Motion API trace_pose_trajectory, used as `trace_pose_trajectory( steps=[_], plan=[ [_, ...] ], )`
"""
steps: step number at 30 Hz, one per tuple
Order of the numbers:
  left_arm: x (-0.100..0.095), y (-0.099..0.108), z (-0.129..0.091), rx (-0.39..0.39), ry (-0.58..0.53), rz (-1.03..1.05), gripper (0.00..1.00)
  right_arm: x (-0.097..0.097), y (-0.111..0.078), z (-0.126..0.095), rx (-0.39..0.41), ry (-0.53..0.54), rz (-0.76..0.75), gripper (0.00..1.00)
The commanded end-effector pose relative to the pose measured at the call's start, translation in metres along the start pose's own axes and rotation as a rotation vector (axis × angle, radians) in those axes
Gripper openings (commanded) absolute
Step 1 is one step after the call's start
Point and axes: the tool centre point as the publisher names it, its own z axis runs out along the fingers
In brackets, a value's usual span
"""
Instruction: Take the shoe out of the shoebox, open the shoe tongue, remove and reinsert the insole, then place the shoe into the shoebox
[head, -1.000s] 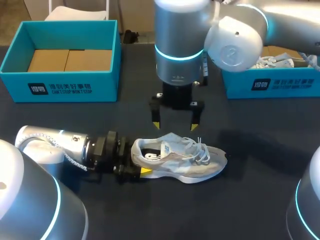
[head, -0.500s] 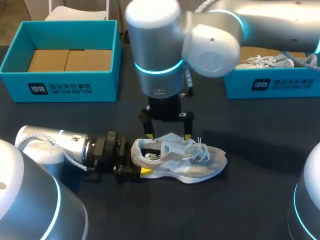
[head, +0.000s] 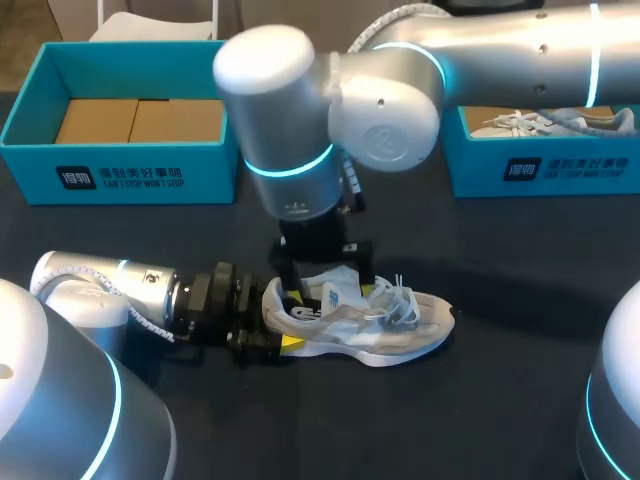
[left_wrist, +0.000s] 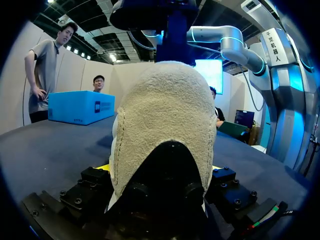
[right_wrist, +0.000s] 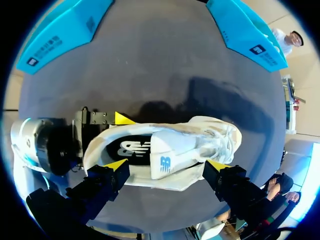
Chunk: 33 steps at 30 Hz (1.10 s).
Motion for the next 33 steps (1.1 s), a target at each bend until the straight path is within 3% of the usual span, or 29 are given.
trace_pose_trajectory(
  steps=[1,10,20,33],
  plan=[
    [0.001,0.000,0.001,0.000,-0.003,-0.001,0.00,0.007,-0.010,0.008,-0.044,-0.063,0.154,1.00],
    [0.001,0.000,0.001,0.000,-0.003,-0.001,0.00,-0.005,-0.007,0.022,-0.094,-0.104,0.161,1.00],
    [0.001,0.000,0.001,0.000,-0.003,-0.001,0.00,-0.025,0.003,0.031,-0.137,-0.081,0.177,1.00],
    [0.001,0.000,0.001,0.000,-0.003,-0.001,0.00,-0.050,0.008,0.027,-0.168,-0.020,0.206,1.00]
  ],
)
